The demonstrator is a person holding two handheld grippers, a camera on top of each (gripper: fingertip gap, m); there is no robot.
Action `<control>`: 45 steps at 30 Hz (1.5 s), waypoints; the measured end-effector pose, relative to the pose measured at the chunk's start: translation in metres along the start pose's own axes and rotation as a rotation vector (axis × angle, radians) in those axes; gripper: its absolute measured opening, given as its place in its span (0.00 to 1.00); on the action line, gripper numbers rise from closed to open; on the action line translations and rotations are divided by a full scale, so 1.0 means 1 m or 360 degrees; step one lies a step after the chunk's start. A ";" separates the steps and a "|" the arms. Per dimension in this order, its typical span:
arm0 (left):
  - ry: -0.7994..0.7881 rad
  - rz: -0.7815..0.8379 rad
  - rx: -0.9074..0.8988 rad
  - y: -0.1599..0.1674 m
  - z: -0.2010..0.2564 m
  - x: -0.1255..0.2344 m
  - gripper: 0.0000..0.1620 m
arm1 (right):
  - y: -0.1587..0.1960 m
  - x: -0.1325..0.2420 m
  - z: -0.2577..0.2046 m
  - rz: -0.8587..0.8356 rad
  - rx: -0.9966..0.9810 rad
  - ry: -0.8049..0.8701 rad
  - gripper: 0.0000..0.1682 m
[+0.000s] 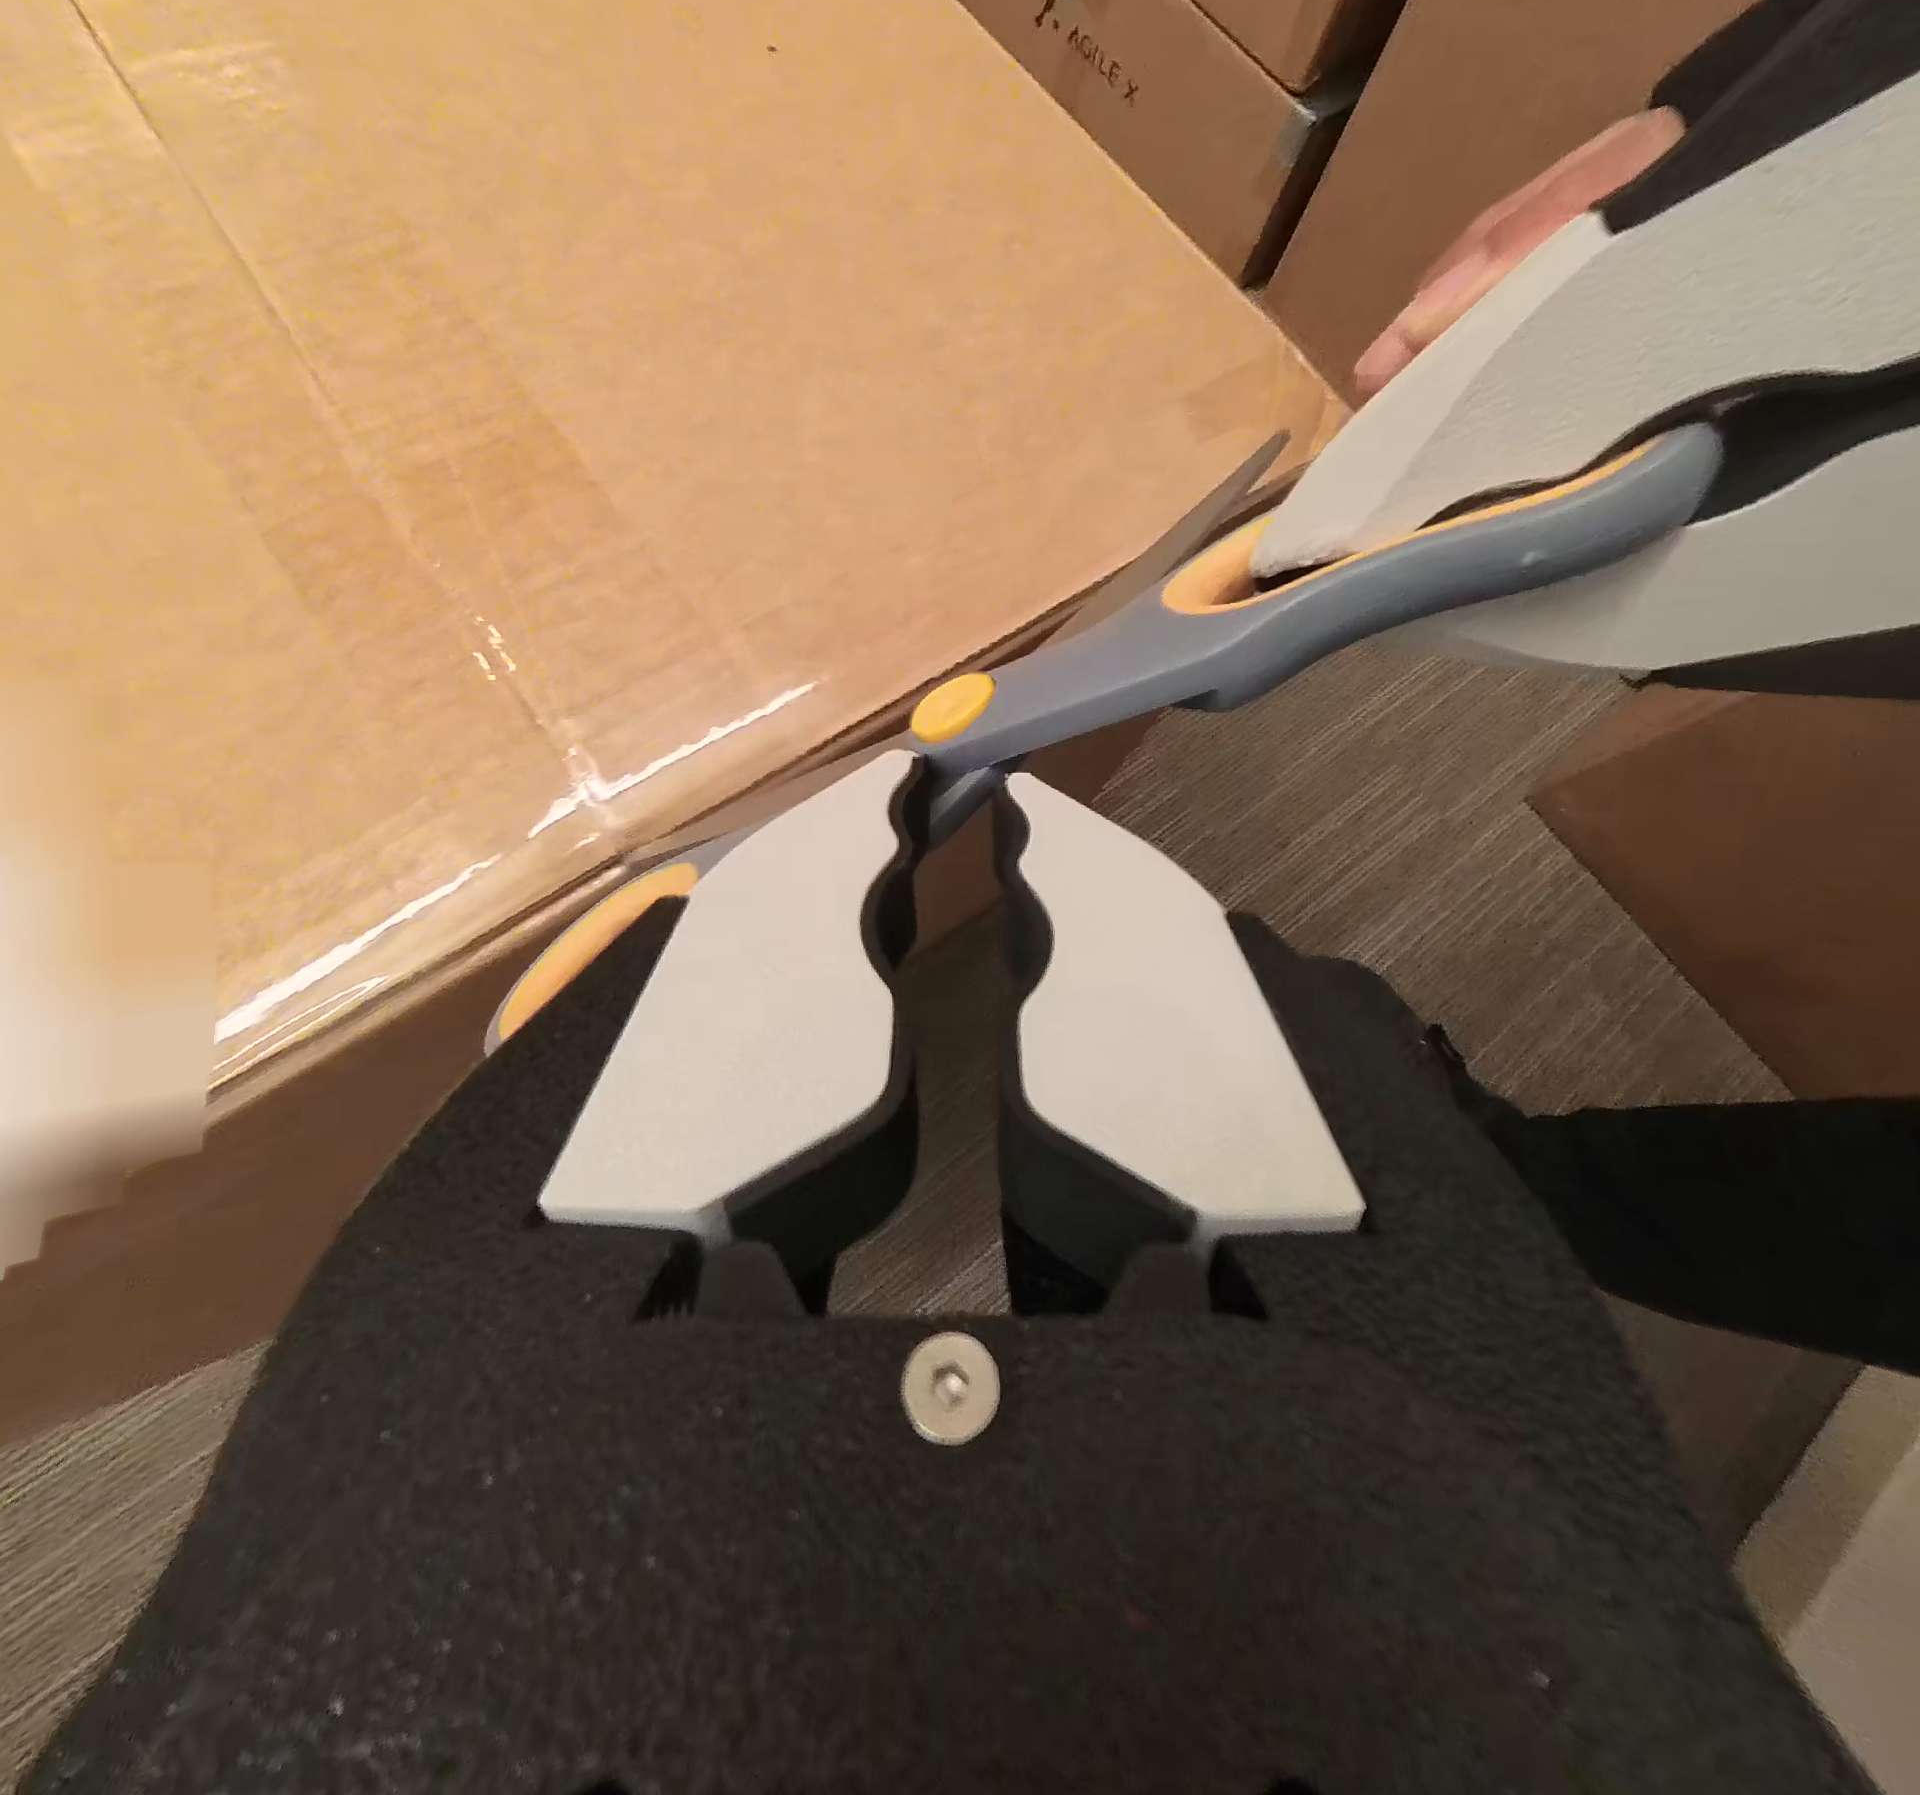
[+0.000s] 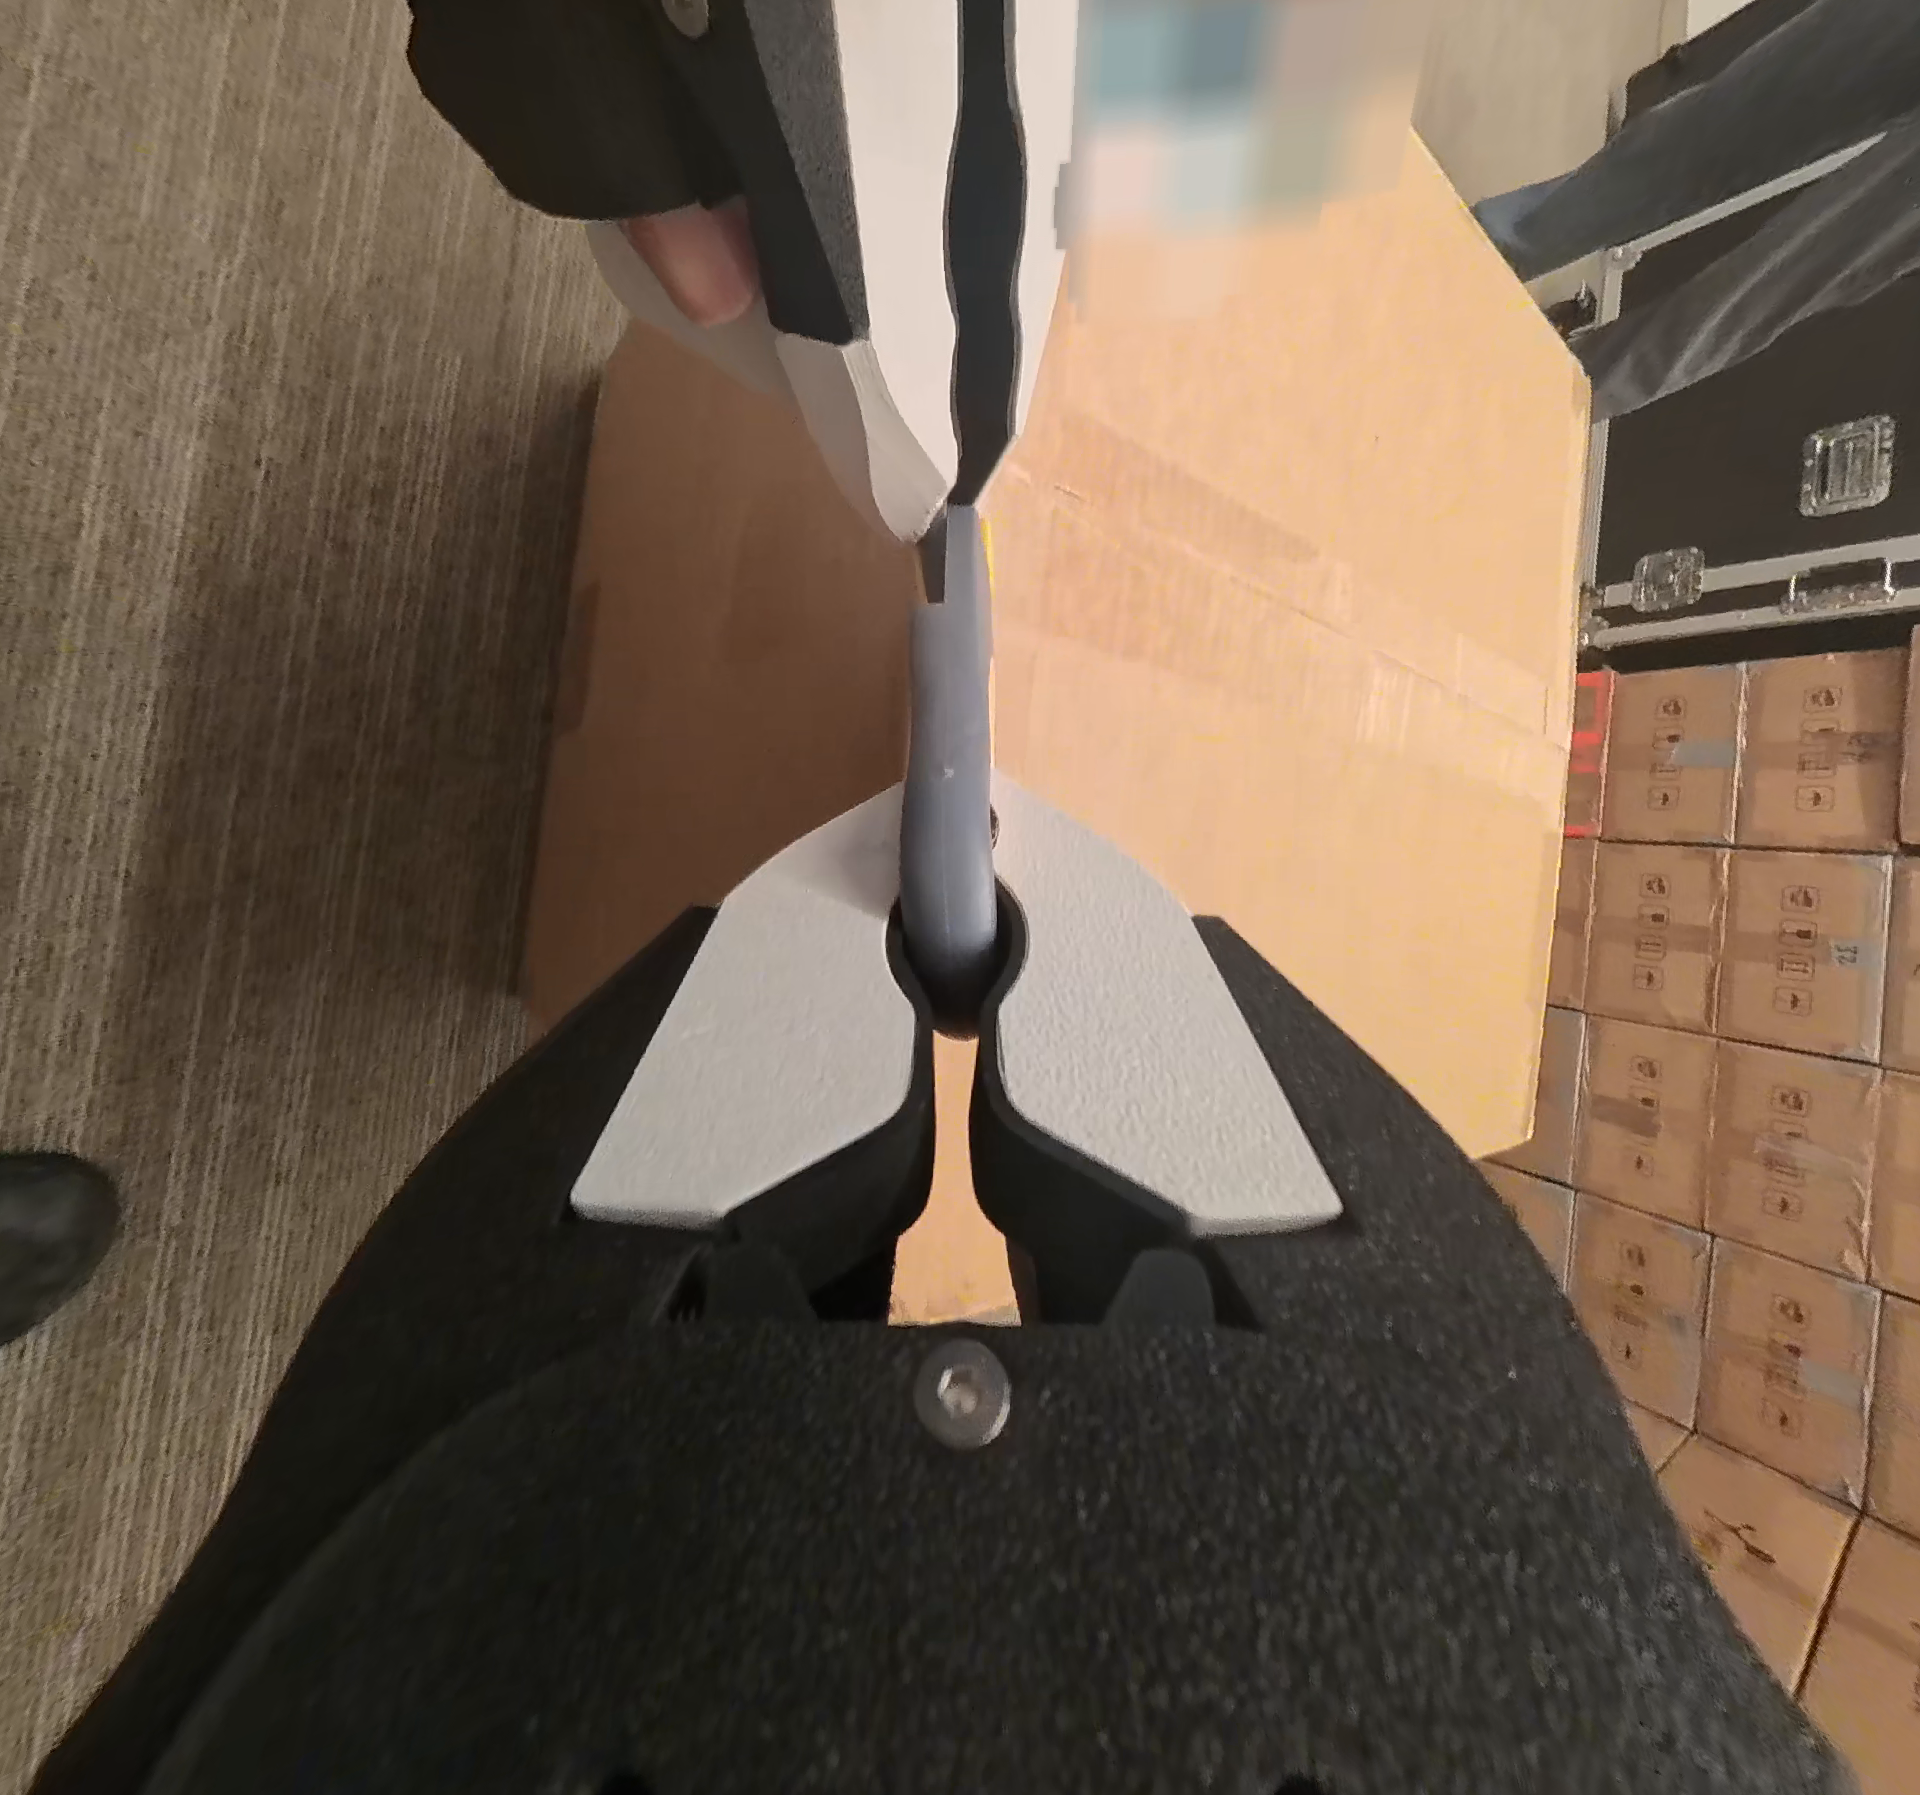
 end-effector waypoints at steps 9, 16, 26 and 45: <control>0.0010 0.0033 0.0021 -0.005 0.026 -0.016 0.06 | 0.025 0.019 -0.006 -0.0017 0.0022 0.0004 0.00; 0.0033 0.0035 0.0024 -0.009 0.048 -0.030 0.06 | 0.044 0.036 -0.013 -0.0047 0.0025 0.0011 0.00; 0.0085 0.0050 0.0026 -0.016 0.081 -0.050 0.06 | 0.072 0.062 -0.022 -0.0095 0.0021 0.0008 0.00; 0.0209 0.0037 0.0044 -0.030 0.147 -0.091 0.07 | 0.129 0.115 -0.039 -0.0193 -0.0017 -0.0001 0.00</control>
Point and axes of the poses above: each gripper's, where its closed fingertips meet, x back along the fingers, y out of its underside, z = x × y across the jaws, the point moved 6 cm from there along x, back along the fingers, and after that the axes turned 8 degrees about x, right-handed, at the moved point
